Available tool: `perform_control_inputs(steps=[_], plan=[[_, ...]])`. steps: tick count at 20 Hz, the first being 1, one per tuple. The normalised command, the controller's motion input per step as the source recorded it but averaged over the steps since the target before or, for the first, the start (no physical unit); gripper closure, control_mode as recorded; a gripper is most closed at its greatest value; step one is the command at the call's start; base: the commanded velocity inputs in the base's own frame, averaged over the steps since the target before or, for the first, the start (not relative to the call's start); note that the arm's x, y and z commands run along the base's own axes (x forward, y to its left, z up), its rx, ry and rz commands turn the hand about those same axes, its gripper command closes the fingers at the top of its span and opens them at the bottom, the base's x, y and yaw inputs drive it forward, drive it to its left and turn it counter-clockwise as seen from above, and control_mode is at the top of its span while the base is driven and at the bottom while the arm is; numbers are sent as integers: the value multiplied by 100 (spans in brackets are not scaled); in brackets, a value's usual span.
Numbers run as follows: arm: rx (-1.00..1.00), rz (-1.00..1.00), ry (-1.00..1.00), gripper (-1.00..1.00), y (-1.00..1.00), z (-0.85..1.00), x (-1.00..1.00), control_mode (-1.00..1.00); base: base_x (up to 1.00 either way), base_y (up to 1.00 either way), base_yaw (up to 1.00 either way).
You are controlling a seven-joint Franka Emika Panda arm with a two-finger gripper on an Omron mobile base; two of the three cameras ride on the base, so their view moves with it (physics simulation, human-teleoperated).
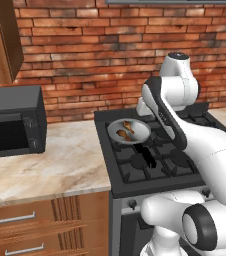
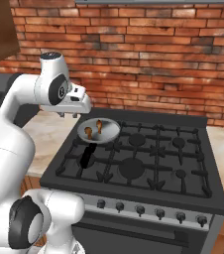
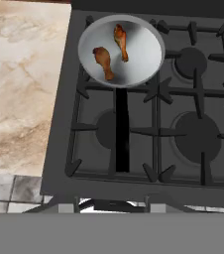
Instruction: Take the chicken drumsticks from the pan and place one on each plate on the dining counter.
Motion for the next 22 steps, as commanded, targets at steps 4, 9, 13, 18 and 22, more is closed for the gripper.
perform_control_inputs(steps=[4,9,13,18,22], plan=[[0,6,-2,-100,0,-10,-1,-100,0,0,0],[1,18,-14,-100,0,-46,14,-100,0,0,0],[3,15,-7,-100,-4,-49,48,-100,0,0,0],[4,11,-1,-100,0,-54,71,-100,0,0,0],[8,7,5,-100,0,-44,91,-100,0,0,0]])
